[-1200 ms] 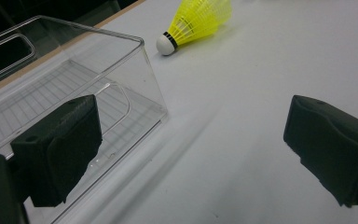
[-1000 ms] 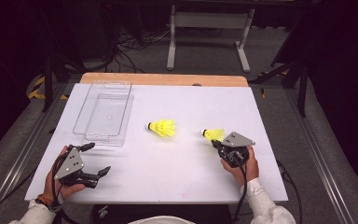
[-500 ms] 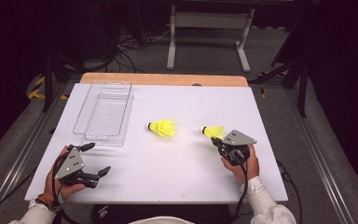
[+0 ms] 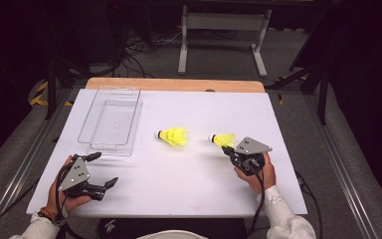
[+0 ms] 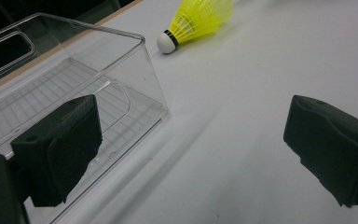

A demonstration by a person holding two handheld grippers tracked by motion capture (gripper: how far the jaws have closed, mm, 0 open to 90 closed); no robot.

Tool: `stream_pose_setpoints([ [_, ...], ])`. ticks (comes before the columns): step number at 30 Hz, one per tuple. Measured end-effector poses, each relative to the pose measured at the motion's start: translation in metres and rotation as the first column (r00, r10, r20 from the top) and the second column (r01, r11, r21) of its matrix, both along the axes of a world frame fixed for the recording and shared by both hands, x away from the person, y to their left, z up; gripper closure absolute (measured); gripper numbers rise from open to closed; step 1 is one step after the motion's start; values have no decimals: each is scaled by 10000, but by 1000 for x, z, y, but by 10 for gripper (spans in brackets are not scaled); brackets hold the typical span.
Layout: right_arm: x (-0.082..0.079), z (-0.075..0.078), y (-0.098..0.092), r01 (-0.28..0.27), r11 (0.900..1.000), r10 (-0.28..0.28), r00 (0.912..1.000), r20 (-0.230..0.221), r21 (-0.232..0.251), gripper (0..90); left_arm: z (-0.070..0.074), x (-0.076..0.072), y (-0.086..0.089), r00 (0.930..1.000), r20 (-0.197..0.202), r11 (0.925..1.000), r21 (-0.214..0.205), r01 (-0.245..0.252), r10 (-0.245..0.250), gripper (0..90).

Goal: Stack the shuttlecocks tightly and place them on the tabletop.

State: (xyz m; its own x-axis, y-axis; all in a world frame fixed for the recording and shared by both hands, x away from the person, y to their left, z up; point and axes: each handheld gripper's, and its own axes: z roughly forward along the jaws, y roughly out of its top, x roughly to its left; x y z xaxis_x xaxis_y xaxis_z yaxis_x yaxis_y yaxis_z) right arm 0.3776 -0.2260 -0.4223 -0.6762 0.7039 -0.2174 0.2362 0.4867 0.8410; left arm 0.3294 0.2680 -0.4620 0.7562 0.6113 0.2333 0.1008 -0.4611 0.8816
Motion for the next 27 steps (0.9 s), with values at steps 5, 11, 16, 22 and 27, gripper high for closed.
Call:
stream_pose_setpoints([
  [5, 9, 2, 7, -293, 9993, 297, 9993, -217, 213, 900, 1, 0, 1, 10000, -9, 10000, -24, -48, 47, 51],
  [11, 20, 1, 19, -545, 9984, 550, 9980, -297, 175, 900, 1, 0, 2, 10000, -10, 10000, -64, -60, 60, 51],
  [16, 28, -1, 27, -671, 9977, 674, 9969, -403, 97, 900, 1, 0, 3, 10000, -2, 10000, -69, -39, 39, 51],
  [22, 35, -4, 32, -799, 9967, 807, 9954, -520, 158, 900, 1, -1, 2, 10000, 32, 10000, -77, 7, -7, 51],
  [27, 40, -7, 37, -924, 9957, 929, 9939, -600, 108, 900, 0, 0, 2, 10000, 19, 10000, -45, -2, 2, 51],
])
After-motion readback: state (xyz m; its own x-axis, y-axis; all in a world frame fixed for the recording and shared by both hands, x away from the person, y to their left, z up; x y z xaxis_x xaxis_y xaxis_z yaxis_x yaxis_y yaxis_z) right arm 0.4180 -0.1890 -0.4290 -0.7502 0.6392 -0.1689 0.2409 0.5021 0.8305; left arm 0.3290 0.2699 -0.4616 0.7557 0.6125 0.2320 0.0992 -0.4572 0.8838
